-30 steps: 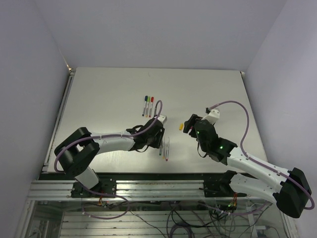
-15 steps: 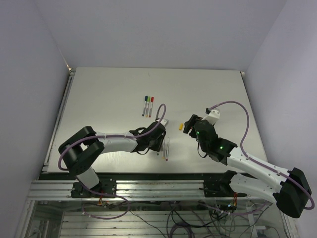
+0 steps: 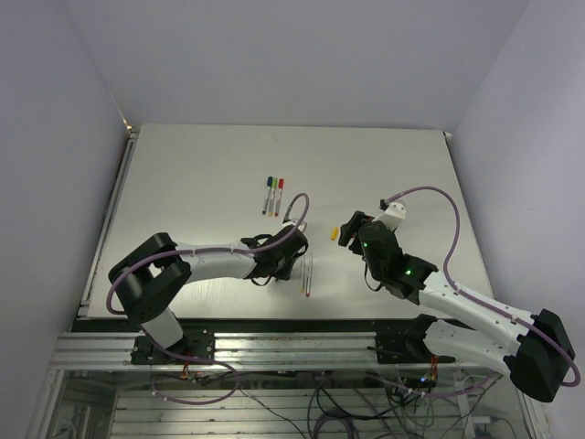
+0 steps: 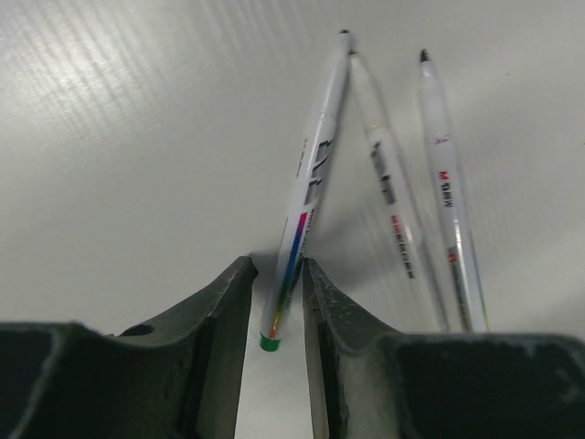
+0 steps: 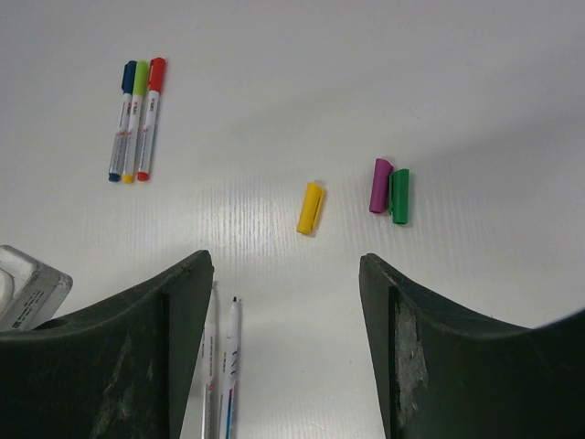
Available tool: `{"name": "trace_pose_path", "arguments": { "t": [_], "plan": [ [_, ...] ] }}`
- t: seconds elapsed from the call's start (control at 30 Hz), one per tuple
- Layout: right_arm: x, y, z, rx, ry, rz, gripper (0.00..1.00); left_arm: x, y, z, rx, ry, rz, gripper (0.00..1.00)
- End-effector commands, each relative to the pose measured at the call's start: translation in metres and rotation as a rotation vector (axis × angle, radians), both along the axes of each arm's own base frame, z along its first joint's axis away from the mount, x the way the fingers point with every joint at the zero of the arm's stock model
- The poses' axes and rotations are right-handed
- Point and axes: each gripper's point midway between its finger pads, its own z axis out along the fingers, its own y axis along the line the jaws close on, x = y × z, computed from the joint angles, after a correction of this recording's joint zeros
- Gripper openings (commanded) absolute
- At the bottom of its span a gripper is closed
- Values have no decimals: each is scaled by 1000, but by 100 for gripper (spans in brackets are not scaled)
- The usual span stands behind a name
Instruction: Insert the pens into the pen caps
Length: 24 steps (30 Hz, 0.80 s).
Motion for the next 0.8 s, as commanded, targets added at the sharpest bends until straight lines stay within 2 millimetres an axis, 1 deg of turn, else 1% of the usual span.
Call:
{"name": "trace_pose_path", "arguments": {
  "t": [0.0, 0.23, 0.5, 0.63, 0.7, 0.77],
  "plan": [
    [0, -2, -1, 15, -7, -13, 65, -1, 24, -5, 137, 4, 44, 39],
    [0, 0, -2, 18, -4, -7, 65, -5, 20, -17, 130, 33, 29, 38],
    [-1, -2, -3, 17, -1, -13, 65, -2, 17, -24, 143, 38, 30, 39],
    [-2, -3, -4, 15, 2, -15, 65, -3, 18, -27, 154, 44, 28, 34],
    [-2, -3, -5, 13, 6, -14, 65, -4, 19, -28, 157, 48, 27, 30],
    [-3, -4, -5, 13, 6, -16, 65, -5, 21, -29, 161, 52, 32, 24]
  ]
}}
